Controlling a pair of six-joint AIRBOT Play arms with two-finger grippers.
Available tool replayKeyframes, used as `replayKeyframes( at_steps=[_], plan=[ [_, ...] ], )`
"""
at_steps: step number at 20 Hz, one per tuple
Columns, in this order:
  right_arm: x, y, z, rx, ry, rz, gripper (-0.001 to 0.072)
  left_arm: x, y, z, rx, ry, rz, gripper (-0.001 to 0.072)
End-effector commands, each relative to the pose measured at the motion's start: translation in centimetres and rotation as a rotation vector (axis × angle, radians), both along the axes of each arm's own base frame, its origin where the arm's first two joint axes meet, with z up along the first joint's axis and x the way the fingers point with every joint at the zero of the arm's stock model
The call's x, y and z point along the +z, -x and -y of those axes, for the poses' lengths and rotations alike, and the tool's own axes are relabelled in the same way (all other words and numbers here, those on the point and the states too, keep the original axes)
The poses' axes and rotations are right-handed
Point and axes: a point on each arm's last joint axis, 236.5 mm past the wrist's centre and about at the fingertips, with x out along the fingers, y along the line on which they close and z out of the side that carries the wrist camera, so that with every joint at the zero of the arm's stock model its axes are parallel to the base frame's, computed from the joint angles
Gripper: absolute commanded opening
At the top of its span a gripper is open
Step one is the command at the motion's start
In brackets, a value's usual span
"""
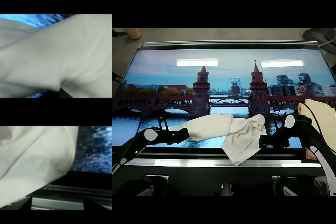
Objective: Fold the shirts.
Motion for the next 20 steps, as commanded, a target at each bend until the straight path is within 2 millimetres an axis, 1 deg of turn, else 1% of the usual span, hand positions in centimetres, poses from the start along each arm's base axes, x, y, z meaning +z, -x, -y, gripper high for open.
replayKeyframes(
  at_steps=[1,2,5,6,7,8,9,10,11,12,13,14,15,16,17,18,19,20],
  plan=[
    [-2.4,0.0,-2.0,-0.095,-0.079,0.025,0.0666,4.1,-1.9,0.8,-0.026,0.035,0.13,0.0031],
    [-2.8,-0.3,-2.5,-0.121,-0.096,0.028,0.0658,5.4,-2.2,0.9,-0.028,0.043,0.166,0.0032],
    [-3.6,-2.7,-4.0,-0.218,-0.154,0.075,0.0576,8.9,-3.0,1.1,-0.031,0.064,0.268,0.0032],
    [-3.5,-3.4,-4.5,-0.25,-0.176,0.093,0.0376,10.0,-3.3,1.2,-0.031,0.07,0.299,0.0031],
    [-3.5,-4.0,-4.6,-0.266,-0.183,0.113,0.0062,11.0,-3.6,1.2,-0.031,0.075,0.328,0.0032],
    [-3.3,-4.5,-4.7,-0.271,-0.189,0.127,0.0019,12.3,-3.9,1.3,-0.032,0.08,0.363,0.0032],
    [-2.5,-4.7,-4.8,-0.224,-0.197,0.141,0.0017,13.9,-4.5,1.4,-0.052,0.075,0.413,0.0032],
    [-0.9,-5.3,-4.8,-0.153,-0.204,0.18,0.0016,16.2,-5.2,1.4,-0.079,0.067,0.484,0.0032],
    [1.4,-6.4,-4.5,-0.093,-0.194,0.243,0.0016,19.1,-6.1,1.1,-0.093,0.058,0.557,0.0032],
    [4.9,-8.3,-3.7,-0.039,-0.163,0.352,0.0016,23.1,-7.1,0.6,-0.091,0.05,0.656,0.0031],
    [9.3,-10.4,-2.7,-0.002,-0.124,0.489,0.0015,27.6,-8.0,-0.4,-0.071,0.039,0.762,0.0032],
    [15.5,-12.5,-1.2,-0.004,-0.068,0.671,0.0016,33.1,-8.7,-2.0,-0.034,0.016,0.885,0.0031],
    [22.8,-13.9,0.8,-0.038,-0.002,0.873,0.0016,38.5,-8.8,-4.0,0.009,-0.027,1.004,0.0031],
    [30.1,-14.0,3.0,-0.089,0.062,1.07,0.0016,44.3,-8.2,-6.6,0.06,-0.1,1.13,0.0031],
    [37.3,-12.7,5.6,-0.15,0.135,1.256,0.0016,49.0,-7.2,-9.6,0.124,-0.202,1.22,0.003],
    [42.7,-10.5,7.7,-0.208,0.188,1.391,0.0016,51.9,-5.9,-12.7,0.211,-0.3,1.247,0.003],
    [46.4,-8.2,8.9,-0.26,0.204,1.486,0.0016,53.3,-4.5,-16.0,0.327,-0.371,1.221,0.003],
    [48.9,-6.1,9.2,-0.289,0.182,1.55,0.0016,53.4,-3.5,-18.0,0.418,-0.382,1.174,0.003]
  ],
)
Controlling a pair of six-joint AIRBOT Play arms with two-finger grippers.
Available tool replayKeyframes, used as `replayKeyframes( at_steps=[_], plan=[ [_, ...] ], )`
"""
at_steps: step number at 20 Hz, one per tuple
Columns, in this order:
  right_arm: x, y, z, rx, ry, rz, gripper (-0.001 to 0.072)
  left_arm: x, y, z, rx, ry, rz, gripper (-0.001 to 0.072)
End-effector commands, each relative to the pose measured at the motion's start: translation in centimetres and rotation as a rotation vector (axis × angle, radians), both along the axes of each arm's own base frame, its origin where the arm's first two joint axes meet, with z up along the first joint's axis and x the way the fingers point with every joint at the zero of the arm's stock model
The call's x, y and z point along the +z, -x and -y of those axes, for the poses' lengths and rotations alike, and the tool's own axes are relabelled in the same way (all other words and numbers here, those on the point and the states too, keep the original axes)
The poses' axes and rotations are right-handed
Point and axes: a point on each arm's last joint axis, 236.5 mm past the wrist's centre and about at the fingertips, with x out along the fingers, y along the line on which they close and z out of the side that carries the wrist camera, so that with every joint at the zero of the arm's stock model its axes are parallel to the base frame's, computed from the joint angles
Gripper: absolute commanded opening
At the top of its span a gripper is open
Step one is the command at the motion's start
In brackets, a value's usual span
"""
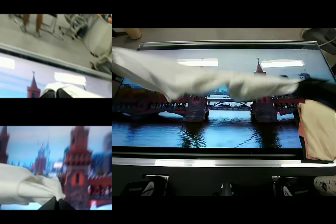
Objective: Fold the shirts.
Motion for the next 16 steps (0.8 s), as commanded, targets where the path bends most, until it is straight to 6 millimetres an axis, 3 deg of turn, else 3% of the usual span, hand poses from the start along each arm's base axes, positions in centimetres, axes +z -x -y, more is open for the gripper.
replayKeyframes(
  at_steps=[1,3,6,8,10,12,14,16],
  plan=[
    [13.4,7.8,4.8,-0.159,-0.003,0.351,0.0016,5.4,4.9,-7.9,0.31,-0.003,0.016,0.0031],
    [13.0,8.7,3.7,-0.121,-0.046,0.331,0.0017,4.0,5.2,-6.8,0.266,0.01,-0.044,0.0031],
    [11.6,8.7,3.8,-0.127,-0.037,0.268,0.0017,2.8,5.2,-5.6,0.202,-0.068,-0.09,0.0031],
    [8.5,8.1,4.3,-0.15,-0.005,0.138,0.0017,-0.3,4.8,-5.5,0.178,-0.076,-0.192,0.0031],
    [2.0,7.3,4.5,-0.166,0.036,-0.118,0.0017,-5.6,4.0,-5.3,0.146,-0.052,-0.331,0.0031],
    [-5.2,5.7,4.2,-0.151,0.091,-0.331,0.0017,-12.1,3.0,-4.3,0.087,-0.03,-0.469,0.0031],
    [-11.0,2.5,3.9,-0.137,0.12,-0.399,0.0018,-18.7,2.1,-2.5,0.025,0.012,-0.58,0.0032],
    [-15.8,-1.9,3.0,-0.132,0.107,-0.384,0.0018,-24.0,1.2,-1.0,-0.007,0.034,-0.637,0.0032]
  ],
)
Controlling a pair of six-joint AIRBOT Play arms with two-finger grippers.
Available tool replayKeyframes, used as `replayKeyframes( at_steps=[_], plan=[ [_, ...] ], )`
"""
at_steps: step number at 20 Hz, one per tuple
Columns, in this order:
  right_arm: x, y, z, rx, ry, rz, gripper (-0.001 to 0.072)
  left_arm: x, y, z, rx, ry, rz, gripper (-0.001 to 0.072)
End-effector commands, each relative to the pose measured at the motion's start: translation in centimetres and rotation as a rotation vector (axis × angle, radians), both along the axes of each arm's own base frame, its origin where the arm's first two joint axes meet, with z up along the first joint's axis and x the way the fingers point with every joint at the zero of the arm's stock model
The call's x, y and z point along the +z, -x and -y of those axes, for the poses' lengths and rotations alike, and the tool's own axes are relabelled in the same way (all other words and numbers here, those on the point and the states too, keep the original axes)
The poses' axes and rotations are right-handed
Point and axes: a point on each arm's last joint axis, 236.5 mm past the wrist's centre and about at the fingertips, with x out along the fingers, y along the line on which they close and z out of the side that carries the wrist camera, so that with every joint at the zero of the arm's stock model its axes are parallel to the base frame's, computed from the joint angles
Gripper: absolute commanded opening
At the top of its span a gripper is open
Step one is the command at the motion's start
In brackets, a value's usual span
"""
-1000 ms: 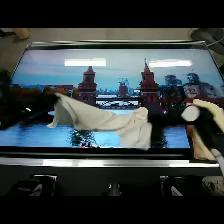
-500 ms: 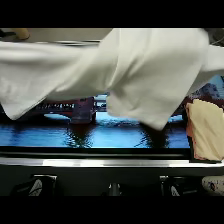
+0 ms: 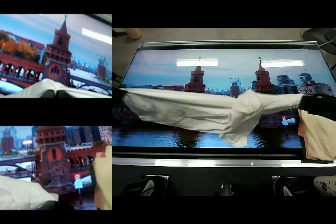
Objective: Fold the shirts.
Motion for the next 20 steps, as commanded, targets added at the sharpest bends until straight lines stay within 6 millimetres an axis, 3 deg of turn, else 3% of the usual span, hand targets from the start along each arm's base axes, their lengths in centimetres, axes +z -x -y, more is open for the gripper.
replayKeyframes(
  at_steps=[1,3,6,9,10,11,12,13,14,15,16,17,18,20],
  plan=[
    [-9.2,-5.9,-1.3,-0.006,-0.033,-0.052,0.0018,-9.7,-1.1,2.7,-0.049,0.058,-0.12,0.0032],
    [-12.4,-10.0,-2.5,-0.026,-0.089,-0.044,0.0019,-13.0,-2.5,3.2,-0.048,0.064,-0.152,0.0031],
    [-15.4,-15.1,-3.6,-0.08,-0.167,-0.011,0.0019,-15.9,-5.7,2.2,0.002,0.081,-0.175,0.0031],
    [-18.7,-17.4,-4.7,-0.175,-0.292,-0.023,0.0019,-19.2,-8.5,2.0,0.039,0.126,-0.223,0.0032],
    [-20.0,-17.5,-5.5,-0.208,-0.352,-0.053,0.0022,-20.6,-9.0,2.3,0.045,0.159,-0.261,0.0033],
    [-20.9,-17.3,-6.5,-0.232,-0.416,-0.083,0.0131,-22.0,-9.2,2.9,0.045,0.194,-0.309,0.0087],
    [-20.9,-17.2,-7.3,-0.241,-0.465,-0.098,0.0357,-22.9,-9.1,3.3,0.027,0.211,-0.367,0.0352],
    [-20.0,-17.0,-7.8,-0.194,-0.461,-0.101,0.044,-22.8,-9.0,3.0,-0.003,0.206,-0.41,0.069],
    [-18.7,-16.6,-7.6,-0.113,-0.408,-0.114,0.0457,-22.1,-8.8,1.7,-0.041,0.176,-0.443,0.072],
    [-17.4,-15.8,-6.9,-0.045,-0.354,-0.144,0.0539,-21.0,-8.5,-0.5,-0.039,0.14,-0.462,0.072],
    [-16.6,-14.4,-5.6,0.001,-0.313,-0.197,0.0555,-20.2,-7.7,-3.5,-0.006,0.103,-0.489,0.072],
    [-16.6,-12.8,-4.2,0.013,-0.293,-0.26,0.0555,-20.1,-6.5,-6.3,0.04,0.08,-0.527,0.0635],
    [-17.2,-11.0,-3.0,0.019,-0.298,-0.338,0.0555,-20.7,-5.0,-8.4,0.094,0.09,-0.57,0.0595],
    [-18.8,-8.1,-2.4,0.045,-0.348,-0.455,0.055,-23.2,-2.6,-9.6,0.149,0.155,-0.64,0.0607]
  ],
)
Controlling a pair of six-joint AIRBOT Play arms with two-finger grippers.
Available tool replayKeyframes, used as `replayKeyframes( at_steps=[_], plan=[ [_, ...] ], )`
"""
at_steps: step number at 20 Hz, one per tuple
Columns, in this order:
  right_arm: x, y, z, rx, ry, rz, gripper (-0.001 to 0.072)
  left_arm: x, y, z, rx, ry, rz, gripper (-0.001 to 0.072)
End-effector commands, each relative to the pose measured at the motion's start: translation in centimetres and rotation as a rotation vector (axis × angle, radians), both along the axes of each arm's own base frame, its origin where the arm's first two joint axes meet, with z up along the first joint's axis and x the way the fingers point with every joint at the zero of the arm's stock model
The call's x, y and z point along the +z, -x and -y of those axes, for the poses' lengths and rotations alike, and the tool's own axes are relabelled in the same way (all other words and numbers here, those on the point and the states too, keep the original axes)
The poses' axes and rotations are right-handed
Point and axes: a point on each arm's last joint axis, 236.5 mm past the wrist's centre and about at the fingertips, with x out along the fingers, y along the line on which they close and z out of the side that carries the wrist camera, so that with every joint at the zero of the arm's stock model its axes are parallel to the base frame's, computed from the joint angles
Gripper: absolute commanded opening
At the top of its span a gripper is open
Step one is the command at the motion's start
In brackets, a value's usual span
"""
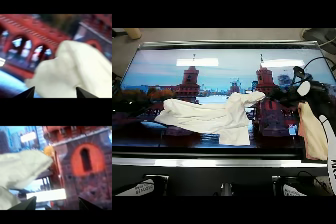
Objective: Fold the shirts.
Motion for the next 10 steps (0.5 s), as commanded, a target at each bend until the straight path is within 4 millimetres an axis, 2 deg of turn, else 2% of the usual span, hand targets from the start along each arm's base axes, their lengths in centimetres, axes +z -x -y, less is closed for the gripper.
replayKeyframes(
  at_steps=[1,3,4,5,6,7,10],
  plan=[
    [-1.3,5.2,-0.2,0.139,-0.093,-0.179,0.0551,-3.4,4.4,-2.5,0.074,0.06,-0.153,0.0612],
    [-2.2,6.1,-2.0,0.176,-0.147,-0.195,0.0555,-5.7,4.7,-0.5,0.072,0.128,-0.156,0.0612],
    [-2.4,6.4,-3.0,0.188,-0.193,-0.199,0.0574,-6.8,4.5,0.5,0.076,0.153,-0.158,0.0612],
    [-2.8,6.7,-3.5,0.197,-0.217,-0.215,0.0622,-7.8,4.3,1.2,0.075,0.161,-0.162,0.0612],
    [-3.2,7.0,-3.8,0.212,-0.23,-0.232,0.0627,-8.6,4.0,1.8,0.064,0.158,-0.169,0.0612],
    [-3.9,7.4,-3.9,0.224,-0.236,-0.257,0.067,-9.3,3.6,2.4,0.051,0.155,-0.172,0.0611],
    [-6.1,8.3,-4.6,0.232,-0.281,-0.342,0.0673,-10.4,2.4,3.8,0.031,0.145,-0.155,0.0601]
  ],
)
